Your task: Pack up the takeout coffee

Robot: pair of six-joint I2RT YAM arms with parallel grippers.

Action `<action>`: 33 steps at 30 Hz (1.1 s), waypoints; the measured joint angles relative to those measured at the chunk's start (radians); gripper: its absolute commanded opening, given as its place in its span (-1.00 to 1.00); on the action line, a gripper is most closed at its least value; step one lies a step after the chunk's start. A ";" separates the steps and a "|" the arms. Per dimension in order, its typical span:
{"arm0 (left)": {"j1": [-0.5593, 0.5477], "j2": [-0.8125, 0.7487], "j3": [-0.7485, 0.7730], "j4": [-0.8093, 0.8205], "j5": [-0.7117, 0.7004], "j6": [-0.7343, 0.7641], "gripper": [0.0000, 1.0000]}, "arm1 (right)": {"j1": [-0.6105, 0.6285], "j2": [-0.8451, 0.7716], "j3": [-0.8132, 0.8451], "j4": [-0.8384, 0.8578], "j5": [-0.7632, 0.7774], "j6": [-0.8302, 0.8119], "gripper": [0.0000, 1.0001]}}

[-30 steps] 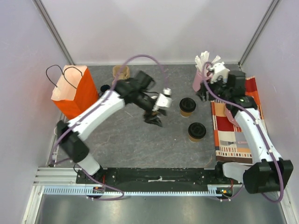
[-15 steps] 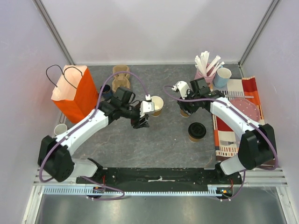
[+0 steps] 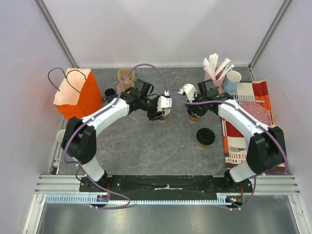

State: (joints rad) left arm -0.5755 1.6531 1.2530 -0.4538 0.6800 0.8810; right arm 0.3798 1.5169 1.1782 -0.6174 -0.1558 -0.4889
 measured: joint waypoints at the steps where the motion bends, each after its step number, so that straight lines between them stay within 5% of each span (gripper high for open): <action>1: 0.000 0.026 0.032 -0.012 -0.001 0.019 0.14 | 0.000 0.006 0.000 0.000 0.000 -0.002 -0.07; 12: 0.002 0.167 0.156 -0.258 0.000 0.210 -0.10 | 0.000 0.018 0.000 0.011 0.002 -0.008 -0.38; 21: 0.004 0.205 0.195 -0.303 -0.029 0.255 -0.93 | -0.002 0.021 0.000 0.018 0.049 -0.010 -0.61; 33: 0.014 0.336 0.395 -0.324 -0.084 0.258 -0.96 | -0.038 0.025 0.002 0.006 0.109 0.016 -0.92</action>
State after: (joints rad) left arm -0.5617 1.9896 1.6482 -0.7780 0.5964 1.1393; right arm 0.3420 1.5421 1.1797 -0.6113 -0.0467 -0.4725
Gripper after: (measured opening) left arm 0.044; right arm 0.082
